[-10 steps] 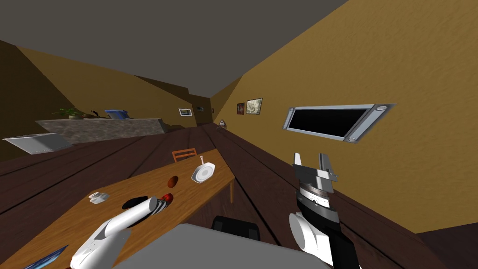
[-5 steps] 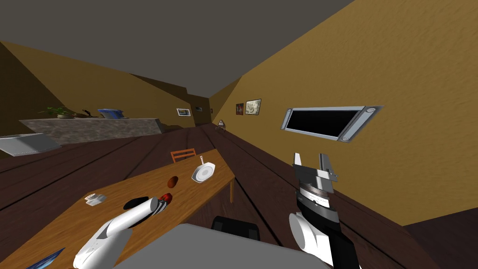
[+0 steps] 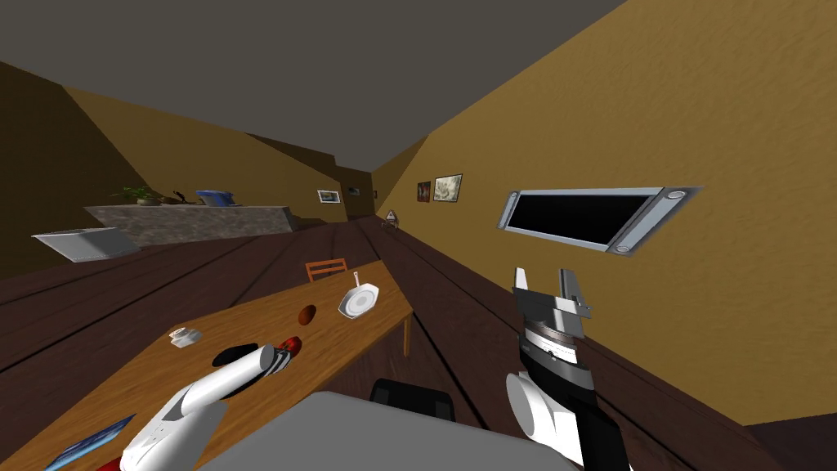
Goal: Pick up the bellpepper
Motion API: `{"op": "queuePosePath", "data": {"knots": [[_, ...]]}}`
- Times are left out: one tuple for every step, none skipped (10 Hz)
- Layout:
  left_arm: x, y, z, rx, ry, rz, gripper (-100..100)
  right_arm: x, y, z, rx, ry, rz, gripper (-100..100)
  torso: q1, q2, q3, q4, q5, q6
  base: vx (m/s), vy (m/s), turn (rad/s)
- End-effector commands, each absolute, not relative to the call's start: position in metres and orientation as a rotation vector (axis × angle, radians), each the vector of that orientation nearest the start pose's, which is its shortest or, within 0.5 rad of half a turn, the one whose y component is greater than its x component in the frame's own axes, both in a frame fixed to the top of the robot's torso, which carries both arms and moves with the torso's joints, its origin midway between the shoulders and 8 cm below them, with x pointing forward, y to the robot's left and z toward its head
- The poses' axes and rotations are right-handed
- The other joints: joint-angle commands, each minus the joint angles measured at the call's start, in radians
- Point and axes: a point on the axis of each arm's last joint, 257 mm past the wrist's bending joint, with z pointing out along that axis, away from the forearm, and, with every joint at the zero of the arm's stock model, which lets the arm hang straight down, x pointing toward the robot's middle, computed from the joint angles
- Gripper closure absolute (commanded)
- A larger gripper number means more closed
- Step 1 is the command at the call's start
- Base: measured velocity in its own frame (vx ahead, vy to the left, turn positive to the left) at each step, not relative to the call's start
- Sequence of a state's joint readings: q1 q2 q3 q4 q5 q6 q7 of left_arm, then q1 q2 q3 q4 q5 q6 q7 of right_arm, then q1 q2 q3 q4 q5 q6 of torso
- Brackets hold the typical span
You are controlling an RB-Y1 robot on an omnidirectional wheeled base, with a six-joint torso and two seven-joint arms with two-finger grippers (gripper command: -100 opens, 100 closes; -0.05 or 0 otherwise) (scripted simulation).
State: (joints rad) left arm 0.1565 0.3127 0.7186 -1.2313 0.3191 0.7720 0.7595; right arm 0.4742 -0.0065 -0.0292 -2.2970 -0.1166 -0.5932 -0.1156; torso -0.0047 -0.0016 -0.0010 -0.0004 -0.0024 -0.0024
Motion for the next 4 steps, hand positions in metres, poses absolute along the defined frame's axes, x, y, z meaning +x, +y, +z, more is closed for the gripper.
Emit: {"op": "queuePosePath", "data": {"knots": [[0.2225,0.6188,-0.4742,-2.665,-0.007,-0.509,100,0.3204,-0.2968,0.057,0.646,0.417,1.491,0,0.0,0.0,0.0,0.0,0.0,0.0,0.063,-0.066,0.12],[0.2236,0.6179,-0.4702,-2.667,0.014,-0.513,100,0.3205,-0.2968,0.057,0.646,0.417,1.491,0,0.0,-0.001,0.0,0.0,0.0,0.001,0.058,-0.045,0.092],[0.2226,0.6189,-0.4726,-2.666,0.0,-0.51,100,0.3205,-0.2968,0.057,0.646,0.417,1.491,0,0.0,-0.001,0.0,0.0,-0.001,0.002,0.025,-0.019,0.022],[0.2227,0.6185,-0.4722,-2.668,0.002,-0.51,0,0.3205,-0.2967,0.057,0.646,0.417,1.491,0,0.002,0.0,0.0,0.001,0.0,0.002,0.0,0.0,0.0]]}}
